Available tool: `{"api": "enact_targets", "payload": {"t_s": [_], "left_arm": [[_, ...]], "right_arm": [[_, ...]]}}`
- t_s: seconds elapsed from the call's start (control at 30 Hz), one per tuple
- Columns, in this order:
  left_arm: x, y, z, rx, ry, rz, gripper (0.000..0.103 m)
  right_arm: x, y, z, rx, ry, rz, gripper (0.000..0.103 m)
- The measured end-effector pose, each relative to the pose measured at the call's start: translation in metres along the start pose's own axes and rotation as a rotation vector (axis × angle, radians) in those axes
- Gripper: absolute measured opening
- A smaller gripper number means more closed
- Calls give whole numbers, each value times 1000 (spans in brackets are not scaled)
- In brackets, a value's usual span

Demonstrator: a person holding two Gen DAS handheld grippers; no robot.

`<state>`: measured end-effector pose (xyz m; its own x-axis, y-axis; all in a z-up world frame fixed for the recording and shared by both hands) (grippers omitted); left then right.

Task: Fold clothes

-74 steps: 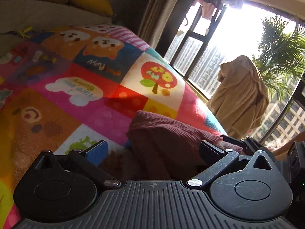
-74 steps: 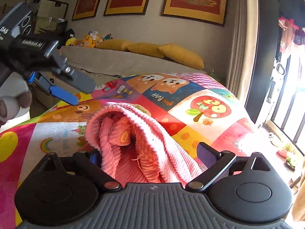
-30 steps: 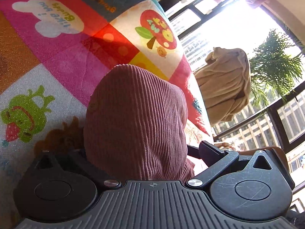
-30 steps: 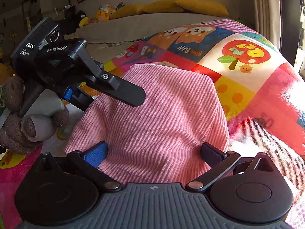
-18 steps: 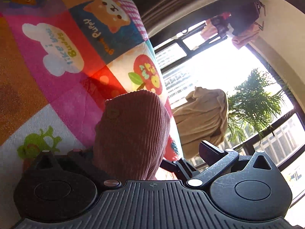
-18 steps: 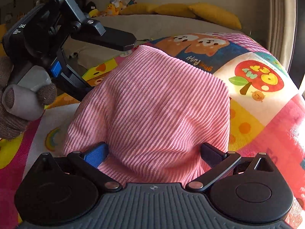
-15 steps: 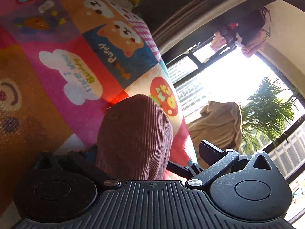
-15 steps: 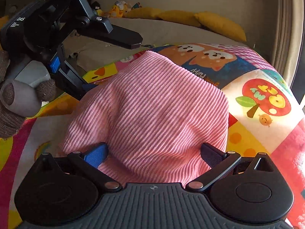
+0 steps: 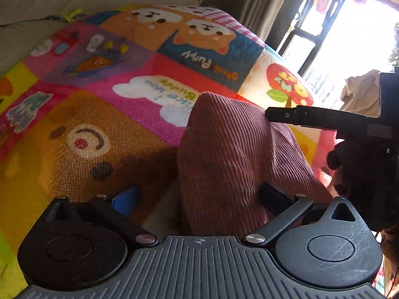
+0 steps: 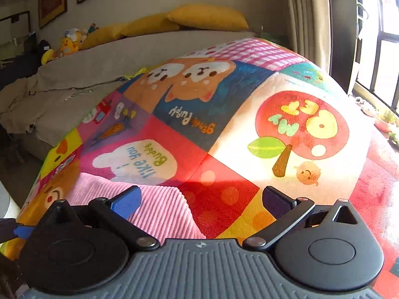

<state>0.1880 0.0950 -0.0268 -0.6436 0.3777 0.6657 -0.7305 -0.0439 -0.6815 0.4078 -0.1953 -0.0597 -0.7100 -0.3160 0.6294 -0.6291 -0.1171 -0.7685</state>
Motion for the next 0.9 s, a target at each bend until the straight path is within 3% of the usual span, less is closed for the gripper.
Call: {"api": "enact_targets", "payload": {"t_s": [0.1, 0.23, 0.37, 0.43, 0.5, 0.6, 0.7, 0.8, 0.9], "left_arm": [[7, 3, -2, 5, 4, -3, 103], [34, 8, 8, -34, -1, 36, 103], [58, 21, 27, -86, 94, 52, 103], [69, 31, 39, -136, 139, 44, 103], [68, 44, 52, -219, 128, 11, 103], [56, 58, 66, -362, 5, -15, 103], [37, 54, 66, -450, -196, 16, 103], [26, 35, 59, -415, -298, 63, 103], [27, 24, 56, -302, -303, 86, 103]], "right_arm": [[-26, 20, 12, 24, 74, -104, 103], [7, 31, 17, 43, 77, -40, 103], [74, 45, -2, 179, -34, 103, 103], [94, 65, -21, 289, -143, 75, 103], [110, 89, -42, 406, -246, 20, 103], [112, 121, -69, 567, -279, -51, 103], [97, 126, -75, 618, -148, -28, 103], [79, 111, -66, 542, -61, 10, 103], [75, 96, -56, 439, -46, 30, 103]]}}
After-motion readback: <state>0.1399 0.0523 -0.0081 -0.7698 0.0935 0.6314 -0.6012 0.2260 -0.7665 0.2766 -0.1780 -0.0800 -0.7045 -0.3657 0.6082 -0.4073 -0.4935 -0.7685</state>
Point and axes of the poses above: each gripper's, at about its wrist camera, not at the fingertips, and x roughly against the way its jaws point, z to its right, y to its underside, the point moved 5 cm from there along -x, roughly the way its jaws point, and after that the axes turned 7 degrees about -y, right-handed, at the moved point
